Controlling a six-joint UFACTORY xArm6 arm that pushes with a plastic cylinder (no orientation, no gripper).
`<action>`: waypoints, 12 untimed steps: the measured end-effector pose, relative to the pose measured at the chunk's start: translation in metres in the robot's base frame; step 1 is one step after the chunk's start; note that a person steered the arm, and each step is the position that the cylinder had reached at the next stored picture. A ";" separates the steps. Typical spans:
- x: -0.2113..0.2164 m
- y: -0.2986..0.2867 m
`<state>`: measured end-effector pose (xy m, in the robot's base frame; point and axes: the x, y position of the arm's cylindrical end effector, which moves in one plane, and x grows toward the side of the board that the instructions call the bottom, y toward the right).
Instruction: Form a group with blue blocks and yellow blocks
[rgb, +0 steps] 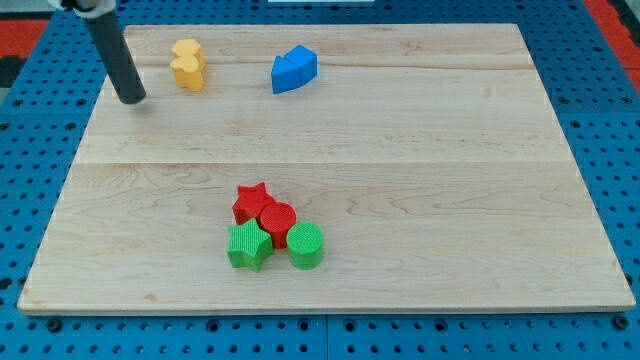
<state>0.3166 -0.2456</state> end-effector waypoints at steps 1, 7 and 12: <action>-0.065 0.002; 0.024 0.153; -0.053 0.227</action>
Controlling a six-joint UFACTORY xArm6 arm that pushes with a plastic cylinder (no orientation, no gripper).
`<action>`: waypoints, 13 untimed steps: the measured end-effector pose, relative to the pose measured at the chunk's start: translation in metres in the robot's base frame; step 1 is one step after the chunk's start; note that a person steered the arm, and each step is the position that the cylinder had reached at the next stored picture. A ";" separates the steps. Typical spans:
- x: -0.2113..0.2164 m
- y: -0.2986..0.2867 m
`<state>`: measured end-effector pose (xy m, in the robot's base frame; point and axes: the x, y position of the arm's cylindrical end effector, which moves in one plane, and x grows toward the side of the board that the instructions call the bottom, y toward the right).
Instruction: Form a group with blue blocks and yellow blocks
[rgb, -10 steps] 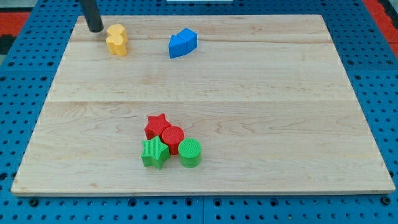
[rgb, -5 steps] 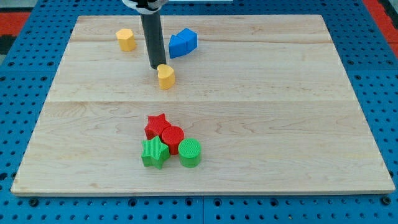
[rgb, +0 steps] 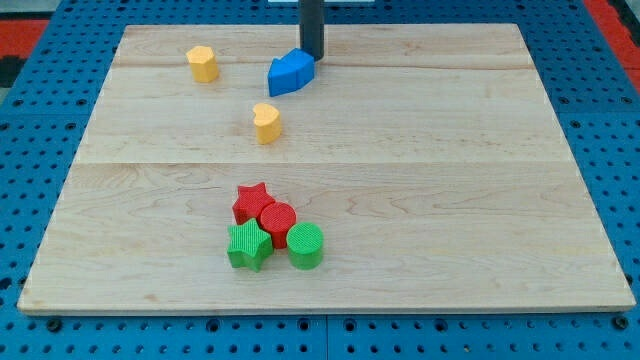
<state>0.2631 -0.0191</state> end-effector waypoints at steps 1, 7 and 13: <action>0.029 -0.004; -0.037 -0.123; 0.097 -0.136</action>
<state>0.3599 -0.1553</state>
